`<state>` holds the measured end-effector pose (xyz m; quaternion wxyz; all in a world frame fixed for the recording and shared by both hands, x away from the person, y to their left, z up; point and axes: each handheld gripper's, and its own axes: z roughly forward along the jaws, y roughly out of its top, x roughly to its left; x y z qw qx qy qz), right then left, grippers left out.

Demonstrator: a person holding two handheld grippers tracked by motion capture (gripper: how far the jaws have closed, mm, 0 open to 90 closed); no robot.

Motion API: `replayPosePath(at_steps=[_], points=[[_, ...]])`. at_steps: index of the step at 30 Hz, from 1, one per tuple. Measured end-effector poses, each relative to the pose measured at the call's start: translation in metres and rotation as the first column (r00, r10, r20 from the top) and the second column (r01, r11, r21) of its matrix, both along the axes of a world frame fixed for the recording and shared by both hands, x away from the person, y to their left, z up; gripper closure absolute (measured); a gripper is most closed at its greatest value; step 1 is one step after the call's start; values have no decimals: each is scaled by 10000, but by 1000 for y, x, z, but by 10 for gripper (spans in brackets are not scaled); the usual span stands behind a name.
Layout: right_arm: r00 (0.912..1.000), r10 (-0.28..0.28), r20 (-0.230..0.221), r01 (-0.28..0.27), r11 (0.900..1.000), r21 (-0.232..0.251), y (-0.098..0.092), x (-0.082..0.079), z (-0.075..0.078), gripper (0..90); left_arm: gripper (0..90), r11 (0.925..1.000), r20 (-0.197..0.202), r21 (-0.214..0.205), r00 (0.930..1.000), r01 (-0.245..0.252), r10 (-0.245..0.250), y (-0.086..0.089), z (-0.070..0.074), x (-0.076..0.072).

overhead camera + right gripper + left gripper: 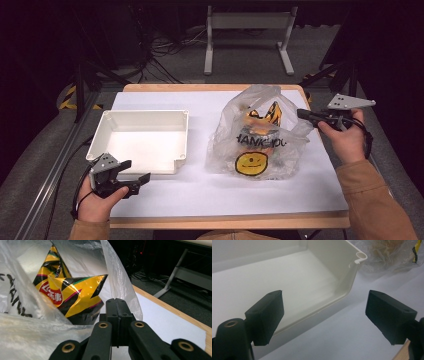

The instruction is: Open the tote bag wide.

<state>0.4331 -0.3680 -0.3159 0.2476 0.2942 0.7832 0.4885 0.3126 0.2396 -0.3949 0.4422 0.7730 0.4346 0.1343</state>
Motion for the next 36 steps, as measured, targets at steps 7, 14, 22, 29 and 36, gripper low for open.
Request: replayPosePath(at_steps=[7,14,22,29,36], points=[[9998,-159,-151,156,9997,-213,11,16,-7,900,159,10000,1,53,10000,44,-44,0,-1,0],[9988,-253,-414,256,9996,67,10,21,-24,732,159,10000,-8,40,10000,64,-64,-1,-1,0],[9969,112,-773,-78,9990,432,2,18,-40,451,158,9999,-75,87,9999,100,-99,-4,-2,0],[9846,1362,-1099,-1328,9904,373,5,19,-48,241,158,9999,-89,51,9999,105,-105,-5,-2,0],[9800,1521,-1287,-1501,9884,248,2,17,-60,222,161,9983,260,-130,9981,571,-567,-22,6,0]])
